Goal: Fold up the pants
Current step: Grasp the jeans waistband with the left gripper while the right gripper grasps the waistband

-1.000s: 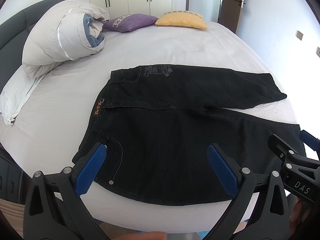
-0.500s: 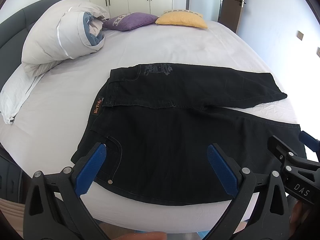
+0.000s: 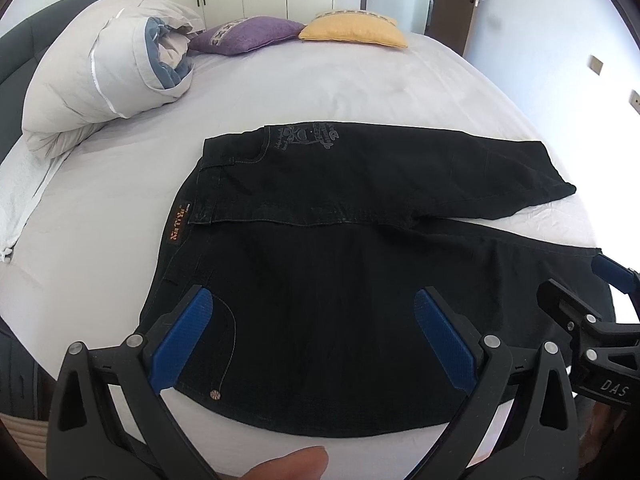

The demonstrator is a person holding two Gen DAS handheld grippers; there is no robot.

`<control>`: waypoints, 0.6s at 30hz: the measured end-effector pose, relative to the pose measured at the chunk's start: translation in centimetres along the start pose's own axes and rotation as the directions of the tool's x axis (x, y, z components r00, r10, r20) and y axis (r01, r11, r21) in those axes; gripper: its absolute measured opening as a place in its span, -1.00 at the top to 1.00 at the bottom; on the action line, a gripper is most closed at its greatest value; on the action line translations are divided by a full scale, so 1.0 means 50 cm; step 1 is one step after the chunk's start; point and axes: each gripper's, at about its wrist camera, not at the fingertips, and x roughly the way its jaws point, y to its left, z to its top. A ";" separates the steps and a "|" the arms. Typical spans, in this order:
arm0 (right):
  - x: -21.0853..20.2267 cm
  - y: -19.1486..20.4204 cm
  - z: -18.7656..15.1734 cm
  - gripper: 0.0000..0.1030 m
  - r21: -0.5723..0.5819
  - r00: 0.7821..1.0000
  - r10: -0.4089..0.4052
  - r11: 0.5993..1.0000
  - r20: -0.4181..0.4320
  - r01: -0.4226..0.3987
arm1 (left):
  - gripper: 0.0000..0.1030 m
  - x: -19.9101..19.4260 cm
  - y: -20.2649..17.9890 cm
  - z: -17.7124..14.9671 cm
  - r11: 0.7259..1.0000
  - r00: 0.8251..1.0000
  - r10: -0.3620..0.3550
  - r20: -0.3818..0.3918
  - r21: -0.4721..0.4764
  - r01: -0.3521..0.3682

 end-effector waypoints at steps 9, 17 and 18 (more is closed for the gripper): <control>0.095 -0.026 0.152 -1.00 -0.145 0.975 0.221 0.965 -0.002 -0.219 | -1.00 0.166 0.050 0.193 0.980 1.000 0.004 -0.018 0.198 0.000; 0.202 -0.052 0.238 -0.86 -0.323 0.953 0.299 0.899 -0.036 -0.295 | -1.00 0.402 0.115 0.370 0.947 0.992 0.033 -0.123 0.322 0.009; 0.221 -0.056 0.244 -0.78 -0.338 0.951 0.305 0.890 -0.058 -0.306 | -0.99 0.431 0.122 0.388 0.945 0.989 0.027 -0.143 0.326 0.021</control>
